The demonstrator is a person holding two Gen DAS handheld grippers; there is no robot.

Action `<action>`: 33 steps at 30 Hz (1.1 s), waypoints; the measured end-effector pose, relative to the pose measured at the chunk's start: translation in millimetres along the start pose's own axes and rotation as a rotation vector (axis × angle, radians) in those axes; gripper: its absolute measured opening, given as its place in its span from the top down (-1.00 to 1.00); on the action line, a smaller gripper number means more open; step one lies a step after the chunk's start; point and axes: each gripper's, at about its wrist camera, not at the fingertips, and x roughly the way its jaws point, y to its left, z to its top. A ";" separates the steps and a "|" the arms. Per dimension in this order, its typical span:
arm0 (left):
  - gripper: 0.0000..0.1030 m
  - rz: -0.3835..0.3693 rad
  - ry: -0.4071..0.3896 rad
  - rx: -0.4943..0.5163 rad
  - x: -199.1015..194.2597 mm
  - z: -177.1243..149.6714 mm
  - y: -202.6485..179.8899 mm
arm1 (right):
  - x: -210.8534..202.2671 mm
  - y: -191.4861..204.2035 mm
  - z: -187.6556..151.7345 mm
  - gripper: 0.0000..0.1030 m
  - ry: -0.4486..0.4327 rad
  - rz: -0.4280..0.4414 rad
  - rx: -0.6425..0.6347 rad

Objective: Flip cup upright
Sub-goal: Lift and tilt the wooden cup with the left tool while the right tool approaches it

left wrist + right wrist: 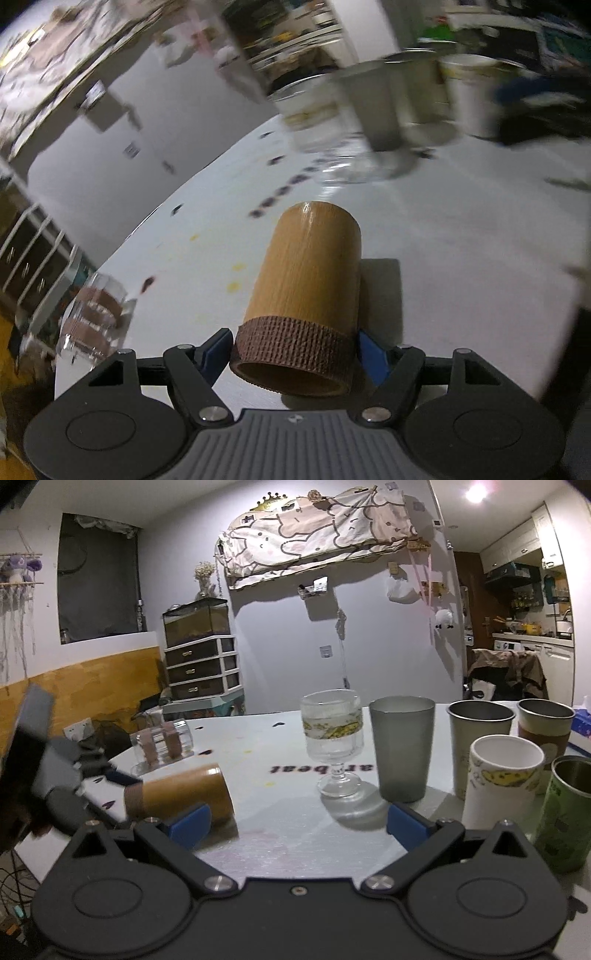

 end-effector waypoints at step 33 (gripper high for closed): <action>-0.49 -0.015 -0.121 -0.173 -45.2 -55.9 -44.6 | 83.3 8.4 2.6 -0.99 0.334 -0.013 -0.026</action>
